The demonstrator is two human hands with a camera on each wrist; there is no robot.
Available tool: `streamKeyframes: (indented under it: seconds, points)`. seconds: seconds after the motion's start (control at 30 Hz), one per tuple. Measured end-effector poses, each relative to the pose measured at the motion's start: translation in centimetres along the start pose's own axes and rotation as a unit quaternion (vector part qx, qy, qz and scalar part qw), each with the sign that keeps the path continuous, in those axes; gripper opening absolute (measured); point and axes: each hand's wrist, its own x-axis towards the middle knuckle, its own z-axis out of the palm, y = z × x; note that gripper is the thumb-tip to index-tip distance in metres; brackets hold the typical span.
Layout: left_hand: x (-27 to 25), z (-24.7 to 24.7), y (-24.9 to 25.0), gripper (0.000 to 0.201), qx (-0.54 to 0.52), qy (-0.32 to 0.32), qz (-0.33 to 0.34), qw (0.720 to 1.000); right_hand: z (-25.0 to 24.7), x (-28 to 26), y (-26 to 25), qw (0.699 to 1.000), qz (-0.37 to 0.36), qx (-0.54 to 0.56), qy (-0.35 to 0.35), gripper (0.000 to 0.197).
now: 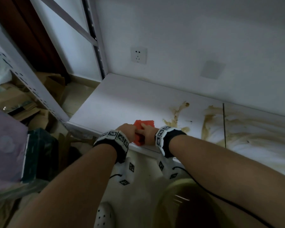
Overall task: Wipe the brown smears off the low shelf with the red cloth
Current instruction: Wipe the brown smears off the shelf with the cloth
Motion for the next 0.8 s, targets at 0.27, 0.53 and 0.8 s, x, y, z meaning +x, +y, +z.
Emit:
streamKeyframes:
  seconds: [0.27, 0.53, 0.8]
  points:
    - [-0.4, 0.2, 3.8, 0.042, -0.075, 0.066, -0.024, 0.995, -1.2, -8.8, 5.9, 0.995, 0.094, 0.014, 0.036, 0.057]
    - [1.5, 0.7, 8.2, 0.051, -0.093, 0.037, -0.064, 0.993, 2.2, -15.3, 10.2, 0.99, 0.112, 0.056, 0.063, 0.048]
    - [1.8, 2.5, 9.6, 0.069, -0.034, 0.068, -0.037, 0.996, 5.7, -16.4, 14.0, 0.973, 0.128, 0.182, 0.068, 0.046]
